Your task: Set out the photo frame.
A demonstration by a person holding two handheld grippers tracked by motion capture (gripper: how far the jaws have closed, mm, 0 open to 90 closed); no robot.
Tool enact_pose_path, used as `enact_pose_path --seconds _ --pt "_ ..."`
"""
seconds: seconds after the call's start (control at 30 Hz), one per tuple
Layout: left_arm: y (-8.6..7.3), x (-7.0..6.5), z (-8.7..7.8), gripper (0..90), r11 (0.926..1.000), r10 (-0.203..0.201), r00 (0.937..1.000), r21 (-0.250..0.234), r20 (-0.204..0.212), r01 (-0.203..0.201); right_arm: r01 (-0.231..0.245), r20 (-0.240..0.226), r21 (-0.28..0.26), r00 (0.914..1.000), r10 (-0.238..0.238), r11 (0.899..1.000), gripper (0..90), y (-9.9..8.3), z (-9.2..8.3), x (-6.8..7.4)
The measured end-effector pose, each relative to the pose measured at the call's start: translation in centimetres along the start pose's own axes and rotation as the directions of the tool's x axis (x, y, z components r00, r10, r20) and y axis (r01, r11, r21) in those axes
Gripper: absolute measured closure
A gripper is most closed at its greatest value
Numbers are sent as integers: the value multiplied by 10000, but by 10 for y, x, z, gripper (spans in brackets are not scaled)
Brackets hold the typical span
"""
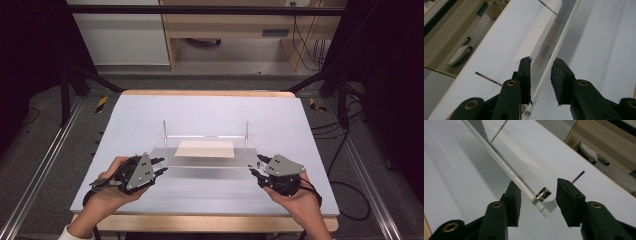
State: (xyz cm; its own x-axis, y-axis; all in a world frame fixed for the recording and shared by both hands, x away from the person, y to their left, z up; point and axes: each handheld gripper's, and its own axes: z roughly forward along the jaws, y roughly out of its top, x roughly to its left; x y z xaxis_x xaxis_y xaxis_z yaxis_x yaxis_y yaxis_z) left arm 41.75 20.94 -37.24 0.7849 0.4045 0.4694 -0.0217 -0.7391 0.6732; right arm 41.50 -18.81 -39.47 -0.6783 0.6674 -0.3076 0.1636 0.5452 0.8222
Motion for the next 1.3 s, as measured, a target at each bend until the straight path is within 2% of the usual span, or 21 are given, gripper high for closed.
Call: enact_pose_path --seconds 0.23,0.53,0.83,1.07,1.3 --pt "3 6 -1 697 9999 -91 10000 -59 -20 91 140 157 149 9998 -142 9998 588 9 1 0" --pt "9 18 -2 700 9995 -284 9996 -108 75 284 -104 42 302 9999 103 9995 589 20 0 -7" --pt "18 38 -2 700 9990 -430 9989 -128 190 432 -94 7 226 10000 94 9997 590 35 0 -20" --pt "25 54 0 691 9976 -634 9978 -280 191 639 -171 4 -37 9999 171 9998 586 43 3 -33" --pt "32 69 2 680 9975 -641 9978 -299 151 646 -285 86 -211 9996 286 9994 582 53 7 -45"
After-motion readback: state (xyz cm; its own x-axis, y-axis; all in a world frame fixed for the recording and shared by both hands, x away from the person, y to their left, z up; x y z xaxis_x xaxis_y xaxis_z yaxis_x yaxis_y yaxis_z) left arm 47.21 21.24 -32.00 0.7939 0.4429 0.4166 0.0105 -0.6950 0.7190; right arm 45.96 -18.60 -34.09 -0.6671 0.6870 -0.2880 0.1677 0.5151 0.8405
